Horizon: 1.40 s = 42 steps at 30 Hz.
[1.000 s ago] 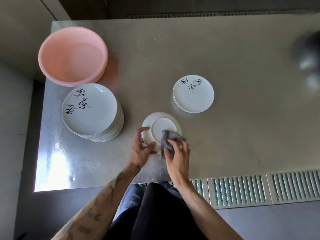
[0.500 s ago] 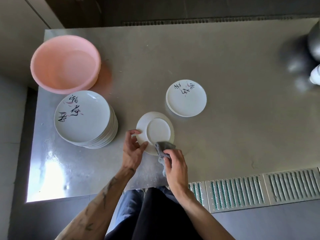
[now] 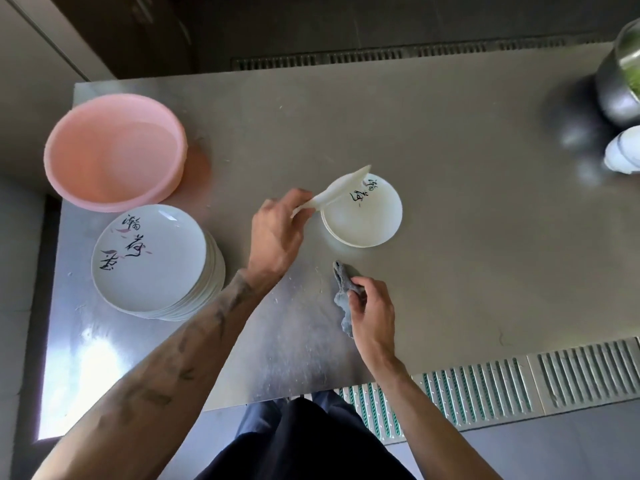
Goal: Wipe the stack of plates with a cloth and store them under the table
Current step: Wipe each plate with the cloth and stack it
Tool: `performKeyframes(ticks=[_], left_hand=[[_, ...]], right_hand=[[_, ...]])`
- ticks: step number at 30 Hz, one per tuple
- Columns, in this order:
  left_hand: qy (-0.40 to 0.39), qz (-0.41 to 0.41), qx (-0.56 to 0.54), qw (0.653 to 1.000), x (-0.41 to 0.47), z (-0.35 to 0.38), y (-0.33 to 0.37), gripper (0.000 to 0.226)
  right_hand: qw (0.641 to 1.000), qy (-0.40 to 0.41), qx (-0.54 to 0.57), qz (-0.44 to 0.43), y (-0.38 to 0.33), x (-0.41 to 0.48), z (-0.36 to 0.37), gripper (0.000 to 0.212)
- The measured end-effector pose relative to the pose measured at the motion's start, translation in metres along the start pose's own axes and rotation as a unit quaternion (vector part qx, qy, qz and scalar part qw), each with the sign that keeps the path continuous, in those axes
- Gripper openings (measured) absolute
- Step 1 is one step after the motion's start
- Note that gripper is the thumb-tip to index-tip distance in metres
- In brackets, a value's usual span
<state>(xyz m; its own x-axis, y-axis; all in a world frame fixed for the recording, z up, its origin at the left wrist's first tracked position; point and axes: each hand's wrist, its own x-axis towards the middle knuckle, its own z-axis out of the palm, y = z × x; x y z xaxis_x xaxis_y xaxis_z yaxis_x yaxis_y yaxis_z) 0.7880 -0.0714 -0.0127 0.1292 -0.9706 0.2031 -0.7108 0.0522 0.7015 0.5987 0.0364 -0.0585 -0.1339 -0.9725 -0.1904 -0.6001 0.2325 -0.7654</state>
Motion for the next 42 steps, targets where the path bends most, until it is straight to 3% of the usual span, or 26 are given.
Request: performKeyframes(ticks=[5, 10, 17, 21, 27, 30, 33, 38, 42], left_hand=[[-0.027, 0.157, 0.101, 0.982, 0.018, 0.035, 0.002, 0.027], [-0.068, 0.192, 0.135, 0.970, 0.015, 0.061, -0.007, 0.047], [-0.149, 0.207, 0.116, 0.960, 0.004, 0.091, -0.037, 0.026], [-0.198, 0.149, 0.033, 0.968, 0.000, 0.098, -0.045, 0.009], [-0.232, 0.035, -0.068, 0.970, 0.003, 0.106, -0.048, 0.013], [-0.186, 0.079, -0.002, 0.979, 0.004, 0.112, -0.054, 0.021], [-0.171, 0.030, -0.014, 0.985, 0.002, 0.116, -0.061, 0.037], [-0.198, -0.040, -0.078, 0.976, 0.002, 0.106, -0.053, 0.035], [-0.102, -0.083, -0.093, 0.987, -0.016, 0.054, -0.027, 0.030]], right_hand=[[1.000, 0.003, 0.007, -0.001, 0.001, 0.004, -0.002, 0.022], [1.000, 0.015, 0.021, 0.001, 0.004, 0.010, -0.006, 0.023], [0.999, 0.026, 0.020, 0.003, 0.011, 0.013, -0.010, 0.023], [1.000, 0.025, 0.017, 0.003, 0.016, 0.012, -0.010, 0.022], [1.000, 0.015, 0.006, 0.002, 0.019, 0.008, -0.008, 0.022], [1.000, 0.010, 0.000, -0.001, 0.019, 0.007, -0.008, 0.021], [1.000, 0.008, -0.002, -0.005, 0.018, 0.007, -0.006, 0.022], [1.000, 0.004, 0.004, -0.005, 0.019, 0.007, -0.005, 0.022], [1.000, 0.001, 0.006, -0.009, 0.015, 0.011, -0.005, 0.023]])
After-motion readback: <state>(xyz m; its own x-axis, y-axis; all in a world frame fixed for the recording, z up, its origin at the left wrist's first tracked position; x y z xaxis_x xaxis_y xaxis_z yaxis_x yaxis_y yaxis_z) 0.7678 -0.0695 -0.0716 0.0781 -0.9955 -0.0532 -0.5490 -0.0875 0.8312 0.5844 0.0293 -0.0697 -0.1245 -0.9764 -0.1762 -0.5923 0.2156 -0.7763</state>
